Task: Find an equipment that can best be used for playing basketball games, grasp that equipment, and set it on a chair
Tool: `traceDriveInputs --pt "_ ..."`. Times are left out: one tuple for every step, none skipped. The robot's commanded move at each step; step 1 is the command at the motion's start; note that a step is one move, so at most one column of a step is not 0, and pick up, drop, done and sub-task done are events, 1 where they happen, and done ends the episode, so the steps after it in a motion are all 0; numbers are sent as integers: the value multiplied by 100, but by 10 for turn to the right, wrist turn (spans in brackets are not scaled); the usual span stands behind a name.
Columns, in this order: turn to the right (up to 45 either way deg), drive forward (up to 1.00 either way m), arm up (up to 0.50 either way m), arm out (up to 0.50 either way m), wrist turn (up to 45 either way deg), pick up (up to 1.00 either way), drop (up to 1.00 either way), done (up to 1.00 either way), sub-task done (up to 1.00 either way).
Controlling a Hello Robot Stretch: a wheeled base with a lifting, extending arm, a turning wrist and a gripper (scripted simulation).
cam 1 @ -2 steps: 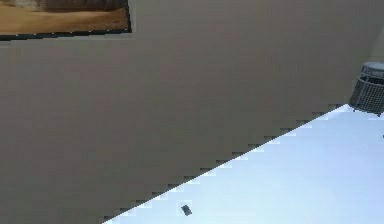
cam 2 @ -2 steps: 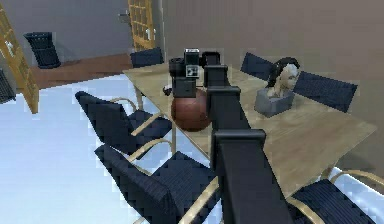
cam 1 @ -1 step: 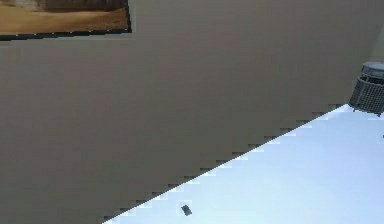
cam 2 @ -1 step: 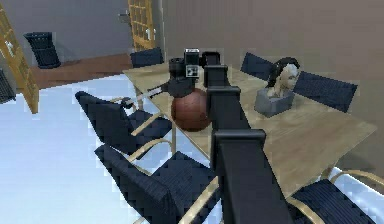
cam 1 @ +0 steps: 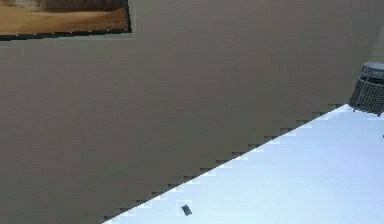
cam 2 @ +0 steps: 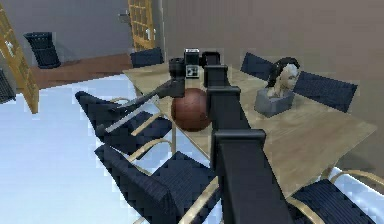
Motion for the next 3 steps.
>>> traceDriveInputs --pt "0 0 0 0 -360 0 0 0 0" --pt "0 0 0 -38 0 0 0 0 0" --pt "450 0 0 0 0 0 0 0 0"
